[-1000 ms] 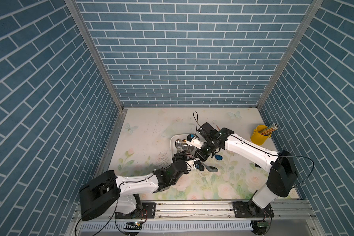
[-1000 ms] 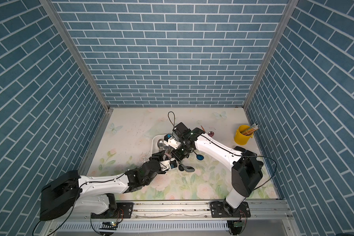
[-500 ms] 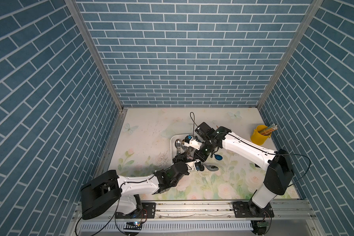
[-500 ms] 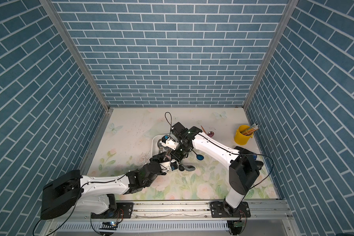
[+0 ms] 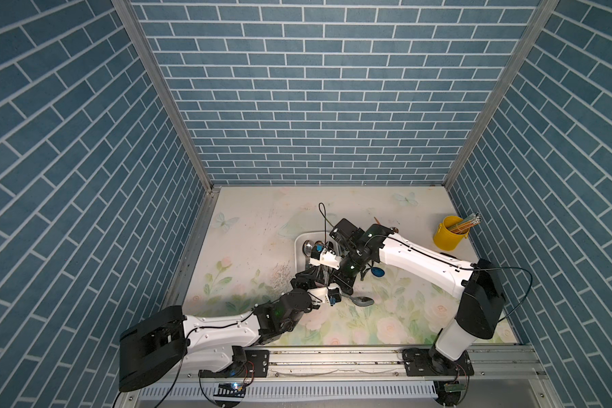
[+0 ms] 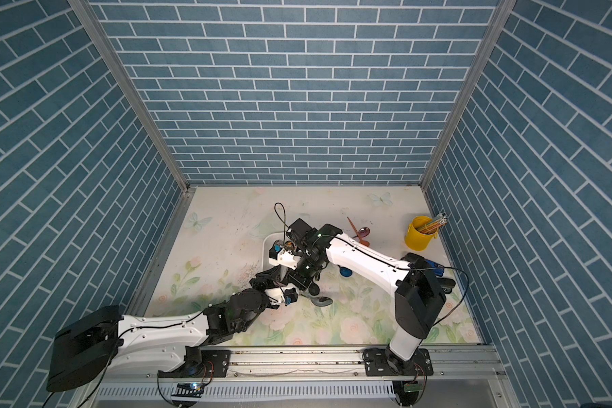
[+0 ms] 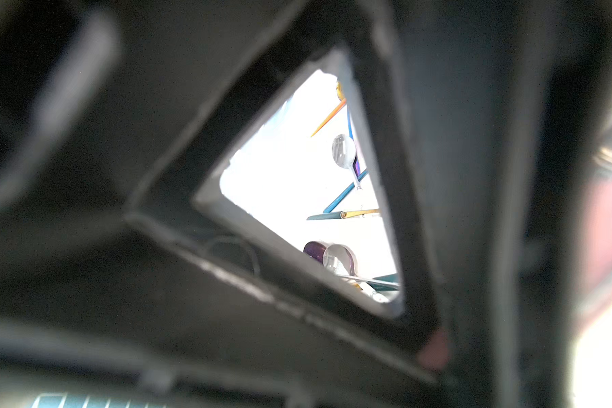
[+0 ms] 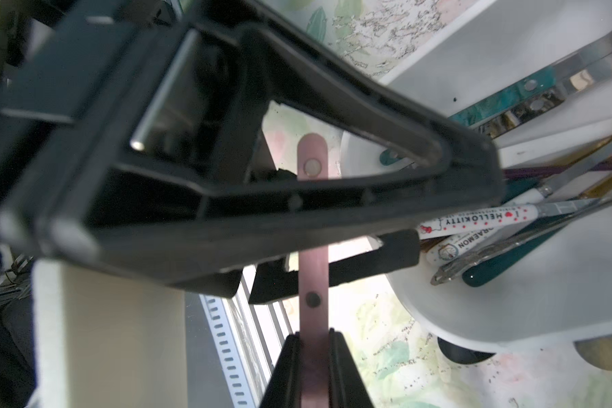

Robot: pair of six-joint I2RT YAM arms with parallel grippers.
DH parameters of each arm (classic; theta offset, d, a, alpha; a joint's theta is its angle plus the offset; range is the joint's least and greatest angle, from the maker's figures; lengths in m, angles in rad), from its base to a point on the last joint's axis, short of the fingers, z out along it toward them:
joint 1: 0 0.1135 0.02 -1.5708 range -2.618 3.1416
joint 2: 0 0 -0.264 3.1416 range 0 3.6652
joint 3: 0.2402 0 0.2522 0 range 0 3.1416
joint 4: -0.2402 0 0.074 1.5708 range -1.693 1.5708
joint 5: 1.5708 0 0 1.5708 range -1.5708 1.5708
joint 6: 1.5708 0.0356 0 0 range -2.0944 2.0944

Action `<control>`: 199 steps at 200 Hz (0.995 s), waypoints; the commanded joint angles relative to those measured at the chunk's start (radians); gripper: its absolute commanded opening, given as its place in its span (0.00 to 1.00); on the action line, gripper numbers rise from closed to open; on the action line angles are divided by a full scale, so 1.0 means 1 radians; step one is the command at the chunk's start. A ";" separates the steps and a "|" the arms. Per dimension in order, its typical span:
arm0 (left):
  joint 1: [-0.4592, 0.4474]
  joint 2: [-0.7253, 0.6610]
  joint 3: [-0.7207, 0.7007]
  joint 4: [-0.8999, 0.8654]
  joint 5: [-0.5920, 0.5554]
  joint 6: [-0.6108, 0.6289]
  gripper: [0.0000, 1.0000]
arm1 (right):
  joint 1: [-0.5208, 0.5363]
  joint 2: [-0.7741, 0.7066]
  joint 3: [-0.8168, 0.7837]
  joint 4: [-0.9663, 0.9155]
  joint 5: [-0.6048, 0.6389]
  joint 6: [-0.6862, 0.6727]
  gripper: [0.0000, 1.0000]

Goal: Put the spoon into the storage box
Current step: Pick up the spoon from the center of the board.

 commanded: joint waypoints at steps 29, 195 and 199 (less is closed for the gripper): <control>-0.020 -0.030 0.003 -0.053 0.057 0.234 0.27 | 0.026 0.017 0.024 -0.030 -0.024 -0.026 0.04; -0.060 -0.053 0.111 -0.337 -0.014 -0.019 0.00 | -0.095 -0.054 -0.008 0.248 0.146 0.160 0.34; -0.060 -0.054 0.111 -0.348 -0.016 -0.029 0.00 | -0.107 -0.067 -0.018 0.273 0.143 0.177 0.35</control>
